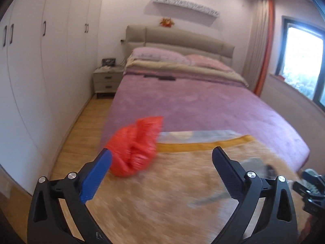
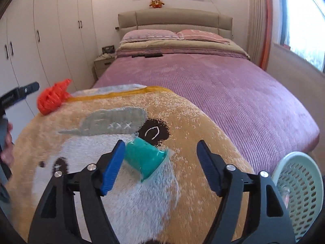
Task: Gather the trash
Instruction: 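Grasp the red plastic bag with the left tool while the right tool grasps the teal packet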
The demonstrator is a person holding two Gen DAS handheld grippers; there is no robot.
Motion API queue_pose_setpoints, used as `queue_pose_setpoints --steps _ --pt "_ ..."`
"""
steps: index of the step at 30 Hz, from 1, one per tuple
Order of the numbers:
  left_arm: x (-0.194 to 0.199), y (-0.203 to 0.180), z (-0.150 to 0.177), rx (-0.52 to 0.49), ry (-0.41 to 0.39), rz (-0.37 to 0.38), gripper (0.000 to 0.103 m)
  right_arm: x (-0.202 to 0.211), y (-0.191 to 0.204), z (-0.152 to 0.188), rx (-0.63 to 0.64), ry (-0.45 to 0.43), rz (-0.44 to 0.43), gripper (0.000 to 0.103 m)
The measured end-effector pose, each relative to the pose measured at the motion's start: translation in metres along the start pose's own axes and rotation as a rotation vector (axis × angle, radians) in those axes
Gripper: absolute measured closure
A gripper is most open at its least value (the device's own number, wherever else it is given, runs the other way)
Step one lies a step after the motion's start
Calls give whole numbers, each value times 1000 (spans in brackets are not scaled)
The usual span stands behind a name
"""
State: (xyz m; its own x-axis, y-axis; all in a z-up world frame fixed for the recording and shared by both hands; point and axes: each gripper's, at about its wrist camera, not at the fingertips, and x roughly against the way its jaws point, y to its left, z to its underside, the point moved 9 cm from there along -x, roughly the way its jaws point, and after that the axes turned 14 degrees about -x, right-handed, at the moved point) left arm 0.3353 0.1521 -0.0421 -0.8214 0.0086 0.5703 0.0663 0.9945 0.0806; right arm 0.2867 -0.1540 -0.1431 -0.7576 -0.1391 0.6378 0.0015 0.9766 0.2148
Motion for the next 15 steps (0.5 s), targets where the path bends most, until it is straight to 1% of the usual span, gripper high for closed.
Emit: queue_pose_setpoints --steps 1,3,4,5,7,8,11,13,15 --pt "-9 10 3 10 19 -4 7 -5 0 2 4 12 2 33" --pt "-30 20 7 31 50 17 7 -12 3 7 14 41 -2 33" --pt "-39 24 8 37 67 21 7 -12 4 7 19 41 -11 30" --pt "-47 26 8 32 81 14 7 -13 5 7 23 41 -14 26" --pt "-57 33 6 9 91 -8 7 -16 5 8 26 51 -5 25" --pt "-59 33 8 -9 99 -16 7 -19 6 10 31 70 -10 25" --pt "-72 32 8 -78 164 -63 9 -32 6 15 37 124 7 25" --pt "-78 32 12 -116 198 -95 20 -36 7 15 39 138 11 25" --pt "-80 34 15 -142 210 -115 24 -36 6 14 36 138 8 25"
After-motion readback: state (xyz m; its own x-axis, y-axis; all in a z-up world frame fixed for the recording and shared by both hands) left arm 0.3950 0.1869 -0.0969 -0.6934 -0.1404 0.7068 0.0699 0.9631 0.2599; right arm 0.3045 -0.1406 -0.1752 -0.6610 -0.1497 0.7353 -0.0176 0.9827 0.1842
